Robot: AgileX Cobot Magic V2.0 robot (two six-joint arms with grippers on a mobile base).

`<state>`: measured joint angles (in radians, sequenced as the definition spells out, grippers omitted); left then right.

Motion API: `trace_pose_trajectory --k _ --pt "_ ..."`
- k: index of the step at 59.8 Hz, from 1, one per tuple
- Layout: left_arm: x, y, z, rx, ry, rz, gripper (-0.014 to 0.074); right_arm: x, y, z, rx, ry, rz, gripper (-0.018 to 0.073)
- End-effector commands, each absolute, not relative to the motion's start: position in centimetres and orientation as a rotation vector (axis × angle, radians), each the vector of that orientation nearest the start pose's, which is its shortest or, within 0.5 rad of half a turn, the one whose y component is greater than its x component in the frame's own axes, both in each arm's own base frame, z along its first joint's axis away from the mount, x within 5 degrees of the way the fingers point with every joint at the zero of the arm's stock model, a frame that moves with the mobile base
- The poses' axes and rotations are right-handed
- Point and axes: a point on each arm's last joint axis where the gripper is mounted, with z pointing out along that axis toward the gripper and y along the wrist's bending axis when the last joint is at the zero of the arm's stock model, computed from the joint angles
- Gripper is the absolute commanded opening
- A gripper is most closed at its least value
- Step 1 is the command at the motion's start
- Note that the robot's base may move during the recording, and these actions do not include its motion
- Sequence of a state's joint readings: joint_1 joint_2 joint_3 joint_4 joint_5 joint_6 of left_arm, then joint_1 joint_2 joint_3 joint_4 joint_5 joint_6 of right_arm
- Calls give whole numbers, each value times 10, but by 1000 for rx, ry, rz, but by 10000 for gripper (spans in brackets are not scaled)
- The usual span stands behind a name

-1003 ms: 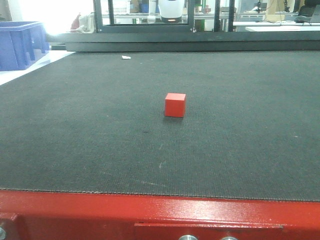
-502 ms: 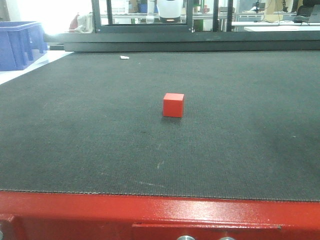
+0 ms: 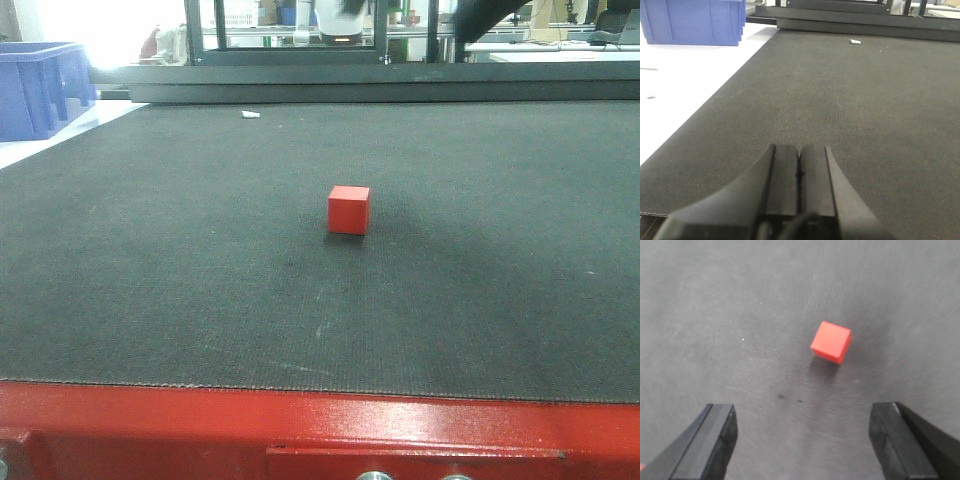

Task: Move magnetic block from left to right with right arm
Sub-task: 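Lower the open right gripper over the red cube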

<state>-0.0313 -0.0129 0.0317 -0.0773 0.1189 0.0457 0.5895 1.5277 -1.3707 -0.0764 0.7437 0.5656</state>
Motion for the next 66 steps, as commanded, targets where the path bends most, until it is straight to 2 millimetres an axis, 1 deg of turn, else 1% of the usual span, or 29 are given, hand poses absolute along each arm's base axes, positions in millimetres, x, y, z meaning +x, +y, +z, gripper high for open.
trace_pose_trajectory --k 1,11,20,26,32,37,42,55,66 --pt "56 -2 198 -3 1534 -56 -116 295 196 366 9 2351 485 634" --pt "56 -2 198 -3 1534 -56 -116 316 217 346 91 2417 397 634" --pt "56 -2 198 -3 1534 -56 -116 332 227 334 146 2457 304 634" --pt "56 -2 198 -3 1534 -56 -116 342 233 332 158 2462 261 634" --pt "56 -2 198 -3 1534 -56 -116 352 240 333 159 2447 258 634" --pt "56 -2 198 -3 1534 -56 -116 361 245 328 165 2452 247 634" --pt "56 -2 198 -3 1534 -56 -116 369 245 323 190 2460 231 634" --pt "56 -2 198 -3 1534 -56 -116 383 243 297 227 2503 176 634" --pt "56 -2 198 -3 1534 -56 -116 394 239 283 243 2514 159 634"
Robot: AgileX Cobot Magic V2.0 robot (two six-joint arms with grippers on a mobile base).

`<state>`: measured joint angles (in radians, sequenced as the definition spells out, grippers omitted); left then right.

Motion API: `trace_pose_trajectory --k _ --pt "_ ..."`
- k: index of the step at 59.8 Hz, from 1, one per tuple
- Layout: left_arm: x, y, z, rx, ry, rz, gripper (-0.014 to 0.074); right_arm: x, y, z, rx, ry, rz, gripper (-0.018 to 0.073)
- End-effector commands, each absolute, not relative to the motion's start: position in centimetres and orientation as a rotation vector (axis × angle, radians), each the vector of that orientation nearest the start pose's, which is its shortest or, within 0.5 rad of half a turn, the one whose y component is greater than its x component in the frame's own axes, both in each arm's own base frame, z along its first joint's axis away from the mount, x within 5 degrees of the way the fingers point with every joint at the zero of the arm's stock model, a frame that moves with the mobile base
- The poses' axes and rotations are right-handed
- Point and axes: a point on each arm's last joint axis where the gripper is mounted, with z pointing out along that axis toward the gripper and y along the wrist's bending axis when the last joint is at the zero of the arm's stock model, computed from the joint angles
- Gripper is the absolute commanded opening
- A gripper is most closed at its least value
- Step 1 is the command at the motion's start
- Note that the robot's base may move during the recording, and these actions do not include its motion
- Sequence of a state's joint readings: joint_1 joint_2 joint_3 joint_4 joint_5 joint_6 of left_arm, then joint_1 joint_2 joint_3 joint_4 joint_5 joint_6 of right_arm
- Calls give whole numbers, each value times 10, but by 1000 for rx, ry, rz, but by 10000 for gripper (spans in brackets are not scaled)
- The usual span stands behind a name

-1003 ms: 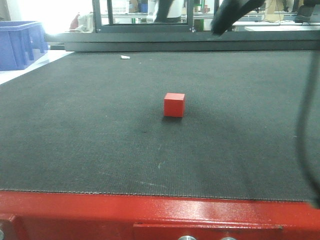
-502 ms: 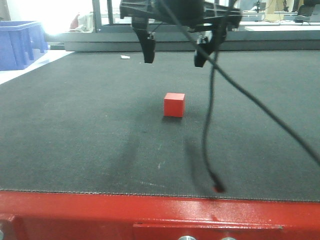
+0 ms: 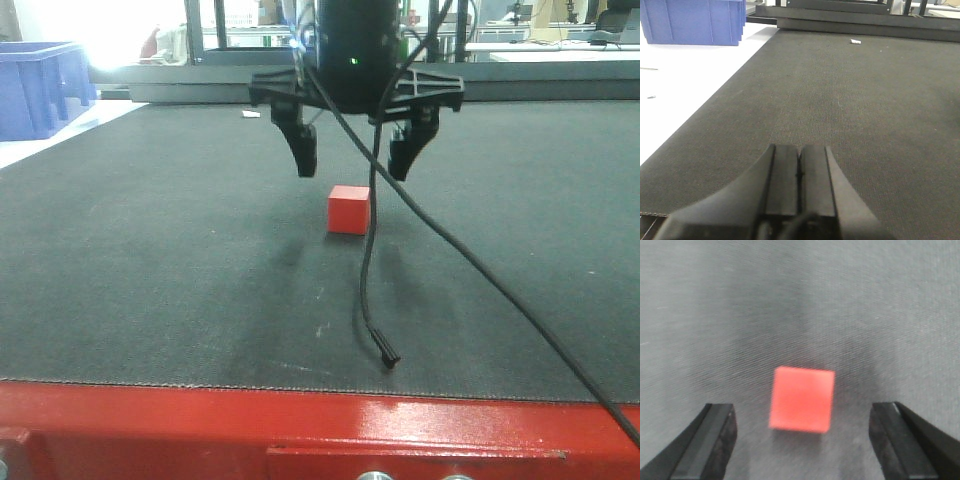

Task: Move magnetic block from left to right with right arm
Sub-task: 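Lower the open right gripper over the red cube, then close the right gripper on the red cube and lift it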

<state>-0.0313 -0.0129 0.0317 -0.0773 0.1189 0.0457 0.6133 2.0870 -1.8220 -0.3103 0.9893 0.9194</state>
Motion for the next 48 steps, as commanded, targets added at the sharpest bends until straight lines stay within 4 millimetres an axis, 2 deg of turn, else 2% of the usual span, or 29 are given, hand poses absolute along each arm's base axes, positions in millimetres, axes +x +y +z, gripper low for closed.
trace_pose_trajectory --k 1,28,32,44,48 --pt "56 -2 198 -3 1534 -56 -116 395 238 282 244 2512 161 634" --pt "56 -2 198 -3 1534 -56 -116 408 247 258 217 2498 194 629" --pt "56 -2 198 -3 1534 -56 -116 407 246 257 222 2508 181 587" --pt "56 -2 198 -3 1534 -56 -116 405 243 256 235 2538 142 335" --pt "56 -2 198 -3 1534 -56 -116 404 243 255 238 2545 135 286"
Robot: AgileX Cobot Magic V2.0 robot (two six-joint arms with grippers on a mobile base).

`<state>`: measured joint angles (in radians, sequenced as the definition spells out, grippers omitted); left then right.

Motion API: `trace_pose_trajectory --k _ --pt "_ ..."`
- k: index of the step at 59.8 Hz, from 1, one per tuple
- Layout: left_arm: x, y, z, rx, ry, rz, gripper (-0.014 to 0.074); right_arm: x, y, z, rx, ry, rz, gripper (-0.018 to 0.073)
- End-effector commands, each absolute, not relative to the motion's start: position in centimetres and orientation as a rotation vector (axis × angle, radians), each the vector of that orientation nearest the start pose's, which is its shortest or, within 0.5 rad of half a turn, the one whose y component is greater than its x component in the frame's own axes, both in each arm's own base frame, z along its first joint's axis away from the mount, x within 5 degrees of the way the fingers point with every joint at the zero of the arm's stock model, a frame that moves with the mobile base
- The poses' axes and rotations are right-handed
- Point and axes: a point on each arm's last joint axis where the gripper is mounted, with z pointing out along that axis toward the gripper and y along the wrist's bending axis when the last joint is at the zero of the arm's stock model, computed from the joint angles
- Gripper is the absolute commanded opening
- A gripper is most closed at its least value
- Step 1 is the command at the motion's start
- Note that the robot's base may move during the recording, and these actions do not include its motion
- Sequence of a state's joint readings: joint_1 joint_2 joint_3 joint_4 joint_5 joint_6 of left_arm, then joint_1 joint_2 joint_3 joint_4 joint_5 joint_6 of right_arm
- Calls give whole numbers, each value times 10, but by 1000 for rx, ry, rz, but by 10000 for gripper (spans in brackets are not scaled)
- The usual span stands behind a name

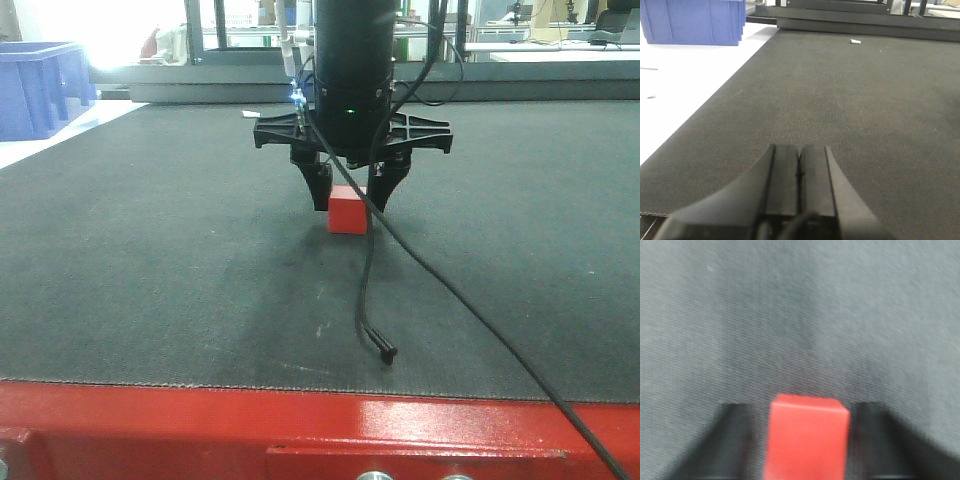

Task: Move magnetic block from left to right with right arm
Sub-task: 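Close the right gripper on the red cube and lift it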

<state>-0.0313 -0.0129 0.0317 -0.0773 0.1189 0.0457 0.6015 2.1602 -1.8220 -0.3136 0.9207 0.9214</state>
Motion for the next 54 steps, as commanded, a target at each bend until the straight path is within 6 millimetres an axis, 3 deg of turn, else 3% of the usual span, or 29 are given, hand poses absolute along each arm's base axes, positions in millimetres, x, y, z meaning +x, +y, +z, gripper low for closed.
trace_pose_trajectory --k 1,12,25,40,54 --pt "56 -2 198 -3 1534 -56 -116 404 243 255 239 2547 132 278" --pt "56 -2 198 -3 1534 -56 -116 402 240 256 244 2564 112 219" --pt "56 -2 198 -3 1534 -56 -116 395 230 293 111 2507 113 183" --pt "56 -2 198 -3 1534 -56 -116 372 202 339 -244 2496 53 180" --pt "56 -2 198 -3 1534 -56 -116 339 162 360 -277 2427 136 180"
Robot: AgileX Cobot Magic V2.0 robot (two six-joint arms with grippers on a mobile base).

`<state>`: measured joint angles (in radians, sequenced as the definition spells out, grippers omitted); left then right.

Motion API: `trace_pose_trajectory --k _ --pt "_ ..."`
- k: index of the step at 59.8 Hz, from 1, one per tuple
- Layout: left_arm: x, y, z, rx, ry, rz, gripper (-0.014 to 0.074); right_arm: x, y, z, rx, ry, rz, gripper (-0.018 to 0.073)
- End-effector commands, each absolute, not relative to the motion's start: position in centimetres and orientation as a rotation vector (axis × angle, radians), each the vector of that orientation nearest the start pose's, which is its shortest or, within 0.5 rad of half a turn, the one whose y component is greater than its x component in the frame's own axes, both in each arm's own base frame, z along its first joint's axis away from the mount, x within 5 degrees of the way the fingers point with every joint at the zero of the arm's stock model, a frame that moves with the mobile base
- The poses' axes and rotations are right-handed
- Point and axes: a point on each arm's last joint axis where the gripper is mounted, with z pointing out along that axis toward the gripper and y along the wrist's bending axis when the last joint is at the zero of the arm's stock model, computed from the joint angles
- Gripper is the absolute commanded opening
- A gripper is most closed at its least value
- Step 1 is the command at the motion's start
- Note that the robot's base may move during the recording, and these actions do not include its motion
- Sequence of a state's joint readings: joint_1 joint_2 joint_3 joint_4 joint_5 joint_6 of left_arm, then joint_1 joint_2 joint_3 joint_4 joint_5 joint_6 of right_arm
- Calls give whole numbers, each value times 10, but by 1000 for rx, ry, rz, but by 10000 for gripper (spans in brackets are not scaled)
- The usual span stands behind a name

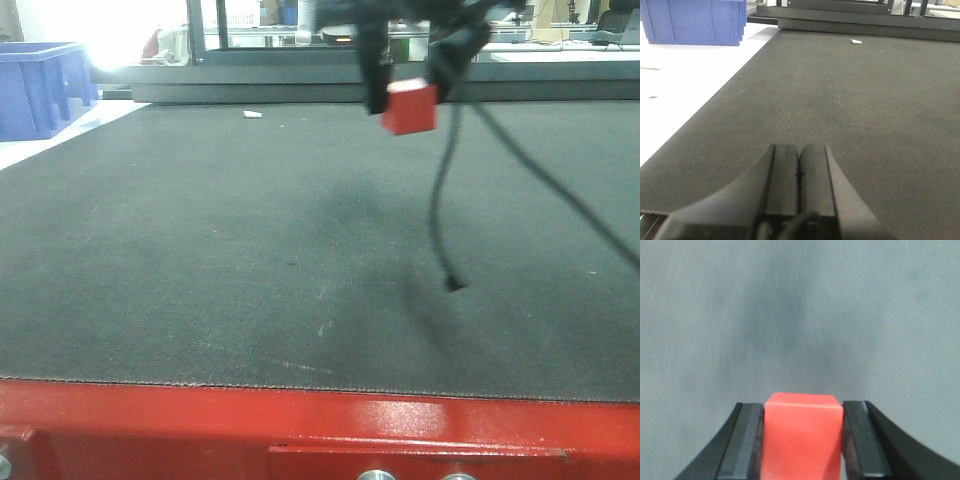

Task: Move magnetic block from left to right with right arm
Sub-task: 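Close the right gripper on the red cube and lift it, then raise the held cube with the right arm away from the table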

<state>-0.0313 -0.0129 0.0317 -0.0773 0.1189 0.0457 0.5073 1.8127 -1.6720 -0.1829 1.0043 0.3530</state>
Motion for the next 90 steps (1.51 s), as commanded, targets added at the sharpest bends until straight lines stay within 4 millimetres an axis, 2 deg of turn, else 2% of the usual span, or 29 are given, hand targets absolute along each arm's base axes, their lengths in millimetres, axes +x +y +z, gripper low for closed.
trace_pose_trajectory --k 1,7,18,44,55,73,83,90 --pt "56 -2 198 -3 1534 -56 -116 336 157 361 -268 2417 142 180" --pt "56 -2 198 -3 1534 -56 -116 321 136 359 -231 2390 160 180" --pt "56 -2 198 -3 1534 -56 -116 280 94 351 -175 2338 142 180" --pt "56 -2 198 -3 1534 -56 -116 168 52 328 -190 2146 186 180" --pt "56 -2 198 -3 1534 -56 -116 123 36 335 -195 2008 195 180" --pt "56 -2 198 -3 1534 -56 -116 49 5 362 -166 1681 176 180" --pt "56 -2 198 -3 1534 -56 -116 23 -5 366 -147 1566 185 180" --pt "56 -2 198 -3 1534 -56 -116 17 -7 367 -142 1543 189 180"
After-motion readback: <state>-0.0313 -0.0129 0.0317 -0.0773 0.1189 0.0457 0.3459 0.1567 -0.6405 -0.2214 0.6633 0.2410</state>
